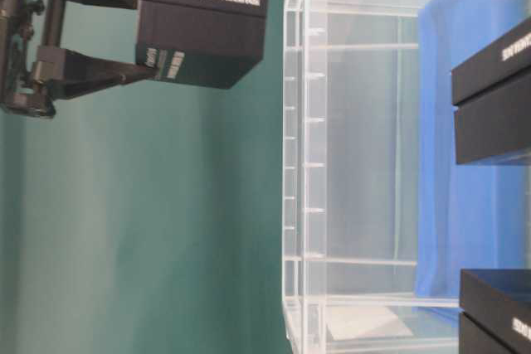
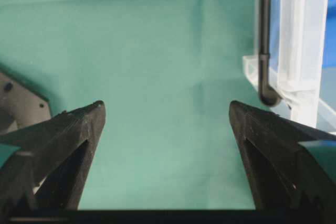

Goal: Take out the box from the case.
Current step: 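Lift the right box up out of the bin with the right gripper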

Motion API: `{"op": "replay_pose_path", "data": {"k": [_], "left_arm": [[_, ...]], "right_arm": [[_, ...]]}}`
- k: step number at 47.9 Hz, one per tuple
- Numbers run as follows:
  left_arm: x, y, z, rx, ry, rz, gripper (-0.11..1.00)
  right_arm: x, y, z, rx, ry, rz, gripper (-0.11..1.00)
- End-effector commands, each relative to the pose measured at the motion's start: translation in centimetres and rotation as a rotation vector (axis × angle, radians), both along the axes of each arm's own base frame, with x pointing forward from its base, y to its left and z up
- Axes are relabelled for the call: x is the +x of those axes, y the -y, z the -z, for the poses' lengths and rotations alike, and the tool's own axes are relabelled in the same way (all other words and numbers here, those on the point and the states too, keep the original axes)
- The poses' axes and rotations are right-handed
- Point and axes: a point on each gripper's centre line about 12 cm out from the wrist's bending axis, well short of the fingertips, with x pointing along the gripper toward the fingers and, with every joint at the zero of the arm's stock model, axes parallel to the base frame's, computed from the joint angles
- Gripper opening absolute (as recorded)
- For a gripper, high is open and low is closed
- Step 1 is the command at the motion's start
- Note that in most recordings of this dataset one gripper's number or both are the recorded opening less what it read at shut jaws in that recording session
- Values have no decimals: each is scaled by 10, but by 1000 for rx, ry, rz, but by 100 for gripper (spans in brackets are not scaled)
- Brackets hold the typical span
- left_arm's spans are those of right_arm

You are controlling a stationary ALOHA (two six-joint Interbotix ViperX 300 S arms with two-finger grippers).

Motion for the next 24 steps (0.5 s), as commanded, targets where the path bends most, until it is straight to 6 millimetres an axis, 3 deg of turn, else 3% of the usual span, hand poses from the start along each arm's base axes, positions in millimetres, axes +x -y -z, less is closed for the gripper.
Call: {"op": "replay_pose_path", "data": {"k": [1,24], "left_arm": [[-1,-1,-6,17,22,-1,98],[-1,-1,-6,17,22,0,98]], "right_arm": [[-9,-4,-23,-21,47,-1,67],[-11,-3,-24,-32,41,2,67]]}}
